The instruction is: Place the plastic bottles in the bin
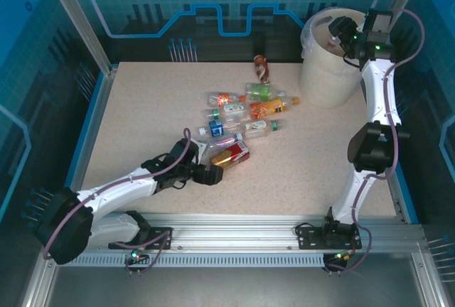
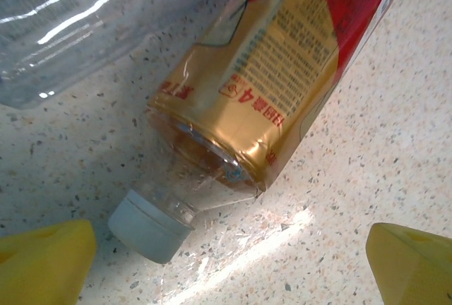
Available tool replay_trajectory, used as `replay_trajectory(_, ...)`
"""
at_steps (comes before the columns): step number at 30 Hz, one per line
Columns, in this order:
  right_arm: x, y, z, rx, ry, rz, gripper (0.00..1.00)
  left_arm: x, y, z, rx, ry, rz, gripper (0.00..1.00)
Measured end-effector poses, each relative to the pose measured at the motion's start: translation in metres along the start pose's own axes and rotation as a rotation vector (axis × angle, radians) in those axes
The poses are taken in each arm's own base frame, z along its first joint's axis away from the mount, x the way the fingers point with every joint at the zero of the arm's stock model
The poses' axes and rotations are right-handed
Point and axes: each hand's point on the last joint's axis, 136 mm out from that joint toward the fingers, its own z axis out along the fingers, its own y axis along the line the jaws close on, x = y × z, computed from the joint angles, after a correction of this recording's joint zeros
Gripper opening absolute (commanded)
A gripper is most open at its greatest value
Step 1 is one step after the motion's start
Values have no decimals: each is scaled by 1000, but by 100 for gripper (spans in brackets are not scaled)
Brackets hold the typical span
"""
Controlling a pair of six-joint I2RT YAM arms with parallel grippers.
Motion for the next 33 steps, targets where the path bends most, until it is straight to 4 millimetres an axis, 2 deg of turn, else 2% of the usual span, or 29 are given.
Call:
replay_trajectory(6,1,5,-1,-21,12,1,81,8,2,8,-21,32,23,99)
replay_trajectory(13,3,9,-5,-43,18,-14,83,4,11,8,-76,7,41,99)
replay_trajectory(19,0,26,-35,-88,-17,-63,89,5,11,10,-77,17,83,95)
replay_trajectory(23,-4,44,-61,-145,-53,-116,100,8,10,16,-74,47,119,94)
replay_trajectory(25,-2,50,-71,-165,-64,-143,100,5,8,19,-73,49,140,95)
replay_trajectory(28,7,57,-85,-194,-65,-193,100,-1,6,24,-76,43,170,97)
replay_trajectory(33,38,72,-104,-249,-28,-281,100,-5,-4,36,-105,48,266,99)
